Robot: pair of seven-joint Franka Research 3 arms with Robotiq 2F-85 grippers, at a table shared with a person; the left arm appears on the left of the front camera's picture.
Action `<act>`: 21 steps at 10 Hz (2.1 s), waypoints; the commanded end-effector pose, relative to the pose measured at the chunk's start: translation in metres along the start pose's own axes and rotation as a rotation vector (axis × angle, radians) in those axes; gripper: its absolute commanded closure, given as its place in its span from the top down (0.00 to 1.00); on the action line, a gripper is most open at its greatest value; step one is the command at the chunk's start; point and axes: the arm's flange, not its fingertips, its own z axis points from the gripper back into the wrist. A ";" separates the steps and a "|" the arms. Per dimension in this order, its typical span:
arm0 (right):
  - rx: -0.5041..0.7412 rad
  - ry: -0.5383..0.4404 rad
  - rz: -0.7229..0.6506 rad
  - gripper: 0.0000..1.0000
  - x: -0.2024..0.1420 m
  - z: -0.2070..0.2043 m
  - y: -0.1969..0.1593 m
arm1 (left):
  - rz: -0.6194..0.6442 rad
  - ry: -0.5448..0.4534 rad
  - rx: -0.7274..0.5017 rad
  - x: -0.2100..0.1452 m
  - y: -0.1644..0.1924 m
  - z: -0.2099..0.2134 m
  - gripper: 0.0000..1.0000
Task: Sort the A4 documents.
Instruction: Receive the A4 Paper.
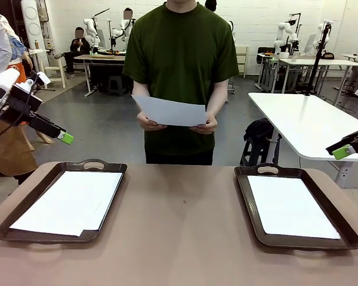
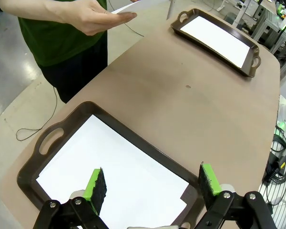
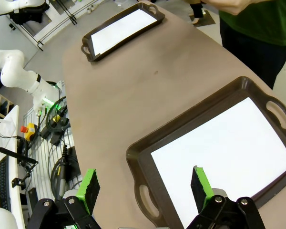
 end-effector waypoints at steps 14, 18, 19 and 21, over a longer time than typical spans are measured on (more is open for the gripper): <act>0.005 -0.001 0.006 1.00 0.000 0.000 0.001 | -0.011 0.003 0.002 0.000 0.000 0.000 1.00; 0.005 -0.001 0.006 1.00 0.000 0.000 0.001 | -0.011 0.003 0.002 0.000 0.000 0.000 1.00; 0.000 0.000 0.000 1.00 0.000 0.000 0.000 | -0.011 0.003 0.002 0.000 0.000 0.000 1.00; 0.012 -0.025 -0.059 1.00 0.007 -0.006 -0.008 | -0.011 0.003 0.002 0.000 0.000 0.000 1.00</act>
